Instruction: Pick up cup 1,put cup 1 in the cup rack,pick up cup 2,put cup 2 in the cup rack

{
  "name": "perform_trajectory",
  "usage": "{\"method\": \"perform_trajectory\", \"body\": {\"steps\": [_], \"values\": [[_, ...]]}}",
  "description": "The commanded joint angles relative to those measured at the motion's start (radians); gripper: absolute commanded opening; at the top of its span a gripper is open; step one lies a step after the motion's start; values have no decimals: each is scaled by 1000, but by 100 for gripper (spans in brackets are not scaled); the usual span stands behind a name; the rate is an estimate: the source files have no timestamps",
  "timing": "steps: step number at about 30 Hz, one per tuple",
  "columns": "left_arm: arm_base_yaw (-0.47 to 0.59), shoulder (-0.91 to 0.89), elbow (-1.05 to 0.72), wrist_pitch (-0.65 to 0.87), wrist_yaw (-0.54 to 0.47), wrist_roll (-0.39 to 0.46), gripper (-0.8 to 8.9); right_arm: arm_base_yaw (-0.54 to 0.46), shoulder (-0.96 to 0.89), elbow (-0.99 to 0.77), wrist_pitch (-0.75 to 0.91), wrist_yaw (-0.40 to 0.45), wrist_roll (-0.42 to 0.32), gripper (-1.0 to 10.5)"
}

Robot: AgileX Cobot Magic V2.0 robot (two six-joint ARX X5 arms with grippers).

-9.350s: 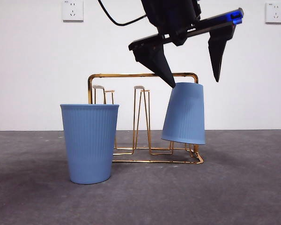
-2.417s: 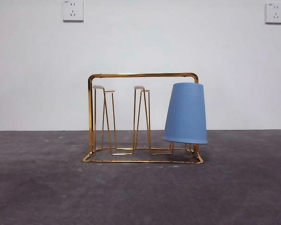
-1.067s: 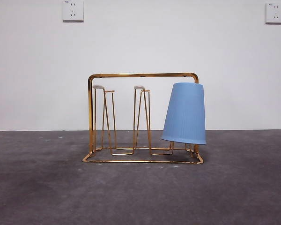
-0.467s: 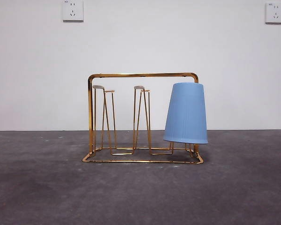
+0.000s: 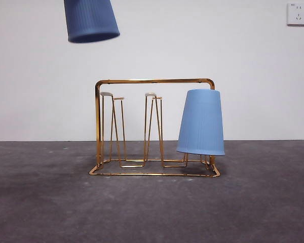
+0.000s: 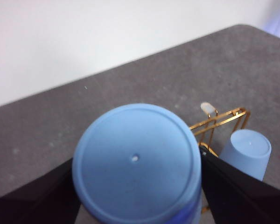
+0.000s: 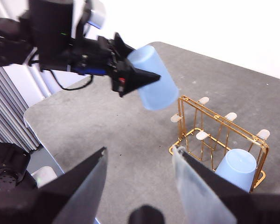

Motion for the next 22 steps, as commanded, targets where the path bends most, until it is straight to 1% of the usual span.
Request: {"method": "perform_trajectory", "body": {"steps": [1, 10, 14, 22], "values": [[13, 43, 3, 6, 40, -14, -8, 0, 0, -1, 5, 8, -6, 240], [23, 153, 3, 27, 39, -14, -8, 0, 0, -1, -15, 16, -6, 240], [40, 188, 3, 33, 45, -13, -8, 0, 0, -1, -24, 34, -6, 240], [45, 263, 3, 44, 48, -10, -8, 0, 1, -1, -22, 35, -6, 240]]}}
